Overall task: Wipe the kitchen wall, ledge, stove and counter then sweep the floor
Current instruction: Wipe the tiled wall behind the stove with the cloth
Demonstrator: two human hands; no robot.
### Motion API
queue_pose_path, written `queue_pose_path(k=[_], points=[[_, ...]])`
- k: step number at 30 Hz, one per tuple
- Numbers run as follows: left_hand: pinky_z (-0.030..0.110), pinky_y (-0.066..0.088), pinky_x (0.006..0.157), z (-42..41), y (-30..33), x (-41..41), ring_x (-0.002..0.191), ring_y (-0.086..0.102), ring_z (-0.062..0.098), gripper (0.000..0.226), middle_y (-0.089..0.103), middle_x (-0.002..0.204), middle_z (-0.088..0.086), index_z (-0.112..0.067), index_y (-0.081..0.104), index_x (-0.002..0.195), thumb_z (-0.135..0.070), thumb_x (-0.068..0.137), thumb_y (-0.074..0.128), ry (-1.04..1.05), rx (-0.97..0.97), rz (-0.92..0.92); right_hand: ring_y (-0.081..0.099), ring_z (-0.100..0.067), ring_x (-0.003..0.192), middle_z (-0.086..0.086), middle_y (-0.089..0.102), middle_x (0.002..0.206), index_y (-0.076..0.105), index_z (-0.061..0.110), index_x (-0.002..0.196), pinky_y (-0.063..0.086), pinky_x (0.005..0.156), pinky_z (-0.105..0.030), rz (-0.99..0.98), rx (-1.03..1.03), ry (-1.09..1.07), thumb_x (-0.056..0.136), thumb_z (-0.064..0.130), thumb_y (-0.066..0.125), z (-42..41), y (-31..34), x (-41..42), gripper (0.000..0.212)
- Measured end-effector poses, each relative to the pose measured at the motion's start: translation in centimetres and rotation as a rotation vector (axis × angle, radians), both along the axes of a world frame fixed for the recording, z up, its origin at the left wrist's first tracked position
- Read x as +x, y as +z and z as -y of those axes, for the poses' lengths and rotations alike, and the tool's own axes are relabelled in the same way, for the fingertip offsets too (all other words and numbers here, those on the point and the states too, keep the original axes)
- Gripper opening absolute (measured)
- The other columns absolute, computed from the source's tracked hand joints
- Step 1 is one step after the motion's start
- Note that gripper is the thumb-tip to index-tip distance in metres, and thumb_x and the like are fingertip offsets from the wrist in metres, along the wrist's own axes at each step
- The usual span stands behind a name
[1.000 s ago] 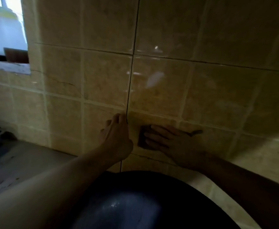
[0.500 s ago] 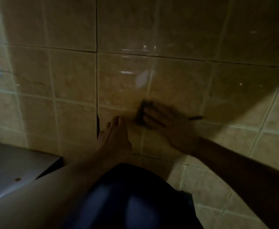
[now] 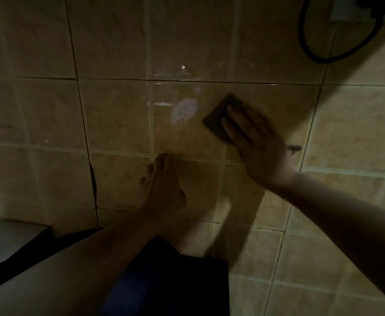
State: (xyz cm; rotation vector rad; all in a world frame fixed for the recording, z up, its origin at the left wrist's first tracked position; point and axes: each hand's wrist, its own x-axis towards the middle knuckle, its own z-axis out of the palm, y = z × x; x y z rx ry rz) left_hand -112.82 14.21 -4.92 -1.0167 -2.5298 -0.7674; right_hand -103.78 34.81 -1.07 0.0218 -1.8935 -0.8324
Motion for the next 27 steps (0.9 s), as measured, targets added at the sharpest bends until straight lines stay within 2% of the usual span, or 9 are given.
queue_pose_path(k=[3, 6, 9, 13, 16, 18, 23, 25, 27], points=[[0.039, 0.030, 0.100, -0.4, -1.6, 1.5, 0.131, 0.026, 0.027, 0.072, 0.020, 0.146, 0.004, -0.014, 0.020, 0.142, -0.022, 0.083, 0.061, -0.006, -0.014, -0.060, 0.024, -0.028, 0.140, -0.007, 0.034, 0.150, 0.034, 0.018, 0.142, 0.020, 0.113, -0.047, 0.375, 0.100, 0.044, 0.092, 0.023, 0.039, -1.4, -6.9, 2.8, 0.051], [0.038, 0.031, 0.100, -0.6, -2.6, 2.6, 0.129, 0.027, 0.027, 0.070, 0.023, 0.143, 0.006, -0.015, 0.020, 0.143, -0.028, 0.085, 0.057, -0.016, -0.084, -0.083, 0.020, -0.023, 0.141, 0.001, 0.033, 0.152, 0.030, 0.022, 0.144, 0.006, 0.115, -0.039, 0.654, 0.240, -0.084, 0.085, 0.028, 0.035, -2.3, -10.6, 5.1, 0.060], [0.039, 0.030, 0.102, -1.1, -2.8, 3.4, 0.130, 0.028, 0.026, 0.067, 0.024, 0.143, 0.005, -0.017, 0.020, 0.143, -0.028, 0.087, 0.054, -0.020, -0.139, -0.102, 0.024, -0.022, 0.138, 0.000, 0.039, 0.148, 0.036, 0.022, 0.141, 0.005, 0.116, -0.039, 0.605, 0.205, -0.056, 0.086, 0.028, 0.034, -2.8, -8.0, 5.5, 0.055], [0.041, 0.027, 0.104, -2.1, -2.1, 4.0, 0.131, 0.028, 0.025, 0.066, 0.028, 0.143, 0.002, -0.018, 0.023, 0.141, -0.029, 0.087, 0.057, -0.012, -0.171, -0.083, 0.020, -0.032, 0.141, -0.010, 0.031, 0.152, 0.028, 0.015, 0.145, 0.021, 0.114, -0.052, 0.279, -0.082, -0.047, 0.093, 0.025, 0.036, -2.9, -1.0, 5.8, 0.053], [0.043, 0.027, 0.103, -2.8, -2.5, 4.4, 0.130, 0.029, 0.026, 0.062, 0.031, 0.140, 0.002, -0.020, 0.027, 0.139, -0.028, 0.086, 0.058, -0.022, -0.218, -0.073, 0.021, -0.035, 0.141, -0.012, 0.032, 0.151, 0.031, 0.012, 0.145, 0.021, 0.114, -0.052, 0.177, -0.138, -0.076, 0.094, 0.024, 0.035, -2.7, -1.6, 5.6, 0.053], [0.044, 0.028, 0.102, -3.0, -3.3, 4.9, 0.128, 0.030, 0.027, 0.059, 0.032, 0.139, 0.002, -0.021, 0.029, 0.138, -0.028, 0.086, 0.057, -0.022, -0.291, -0.081, 0.022, -0.034, 0.138, -0.012, 0.037, 0.148, 0.035, 0.013, 0.143, 0.014, 0.113, -0.046, 0.237, -0.110, -0.051, 0.091, 0.025, 0.036, -2.8, -5.3, 5.7, 0.054], [0.044, 0.027, 0.103, -2.8, -4.3, 5.7, 0.130, 0.029, 0.028, 0.053, 0.033, 0.141, 0.003, -0.019, 0.031, 0.136, -0.029, 0.089, 0.052, 0.044, -0.411, -0.059, 0.020, -0.024, 0.139, 0.000, 0.035, 0.151, 0.031, 0.021, 0.143, 0.001, 0.115, -0.042, 0.741, 0.151, -0.112, 0.081, 0.028, 0.029, -3.0, -15.7, 6.2, 0.062], [0.045, 0.025, 0.104, -2.3, -4.2, 5.9, 0.132, 0.027, 0.028, 0.052, 0.032, 0.143, 0.003, -0.019, 0.030, 0.137, -0.031, 0.090, 0.051, 0.048, -0.446, -0.039, 0.024, -0.023, 0.138, 0.002, 0.038, 0.149, 0.039, 0.022, 0.141, 0.001, 0.114, -0.039, 0.784, 0.165, -0.097, 0.082, 0.028, 0.030, -2.8, -15.8, 6.1, 0.060], [0.046, 0.024, 0.106, -1.6, -3.9, 5.7, 0.133, 0.026, 0.028, 0.053, 0.031, 0.144, 0.003, -0.019, 0.027, 0.139, -0.033, 0.092, 0.048, 0.058, -0.463, -0.021, 0.035, -0.026, 0.135, 0.000, 0.045, 0.144, 0.049, 0.021, 0.135, 0.003, 0.114, -0.038, 0.708, 0.178, -0.050, 0.082, 0.029, 0.032, -2.3, -13.1, 5.6, 0.057]])
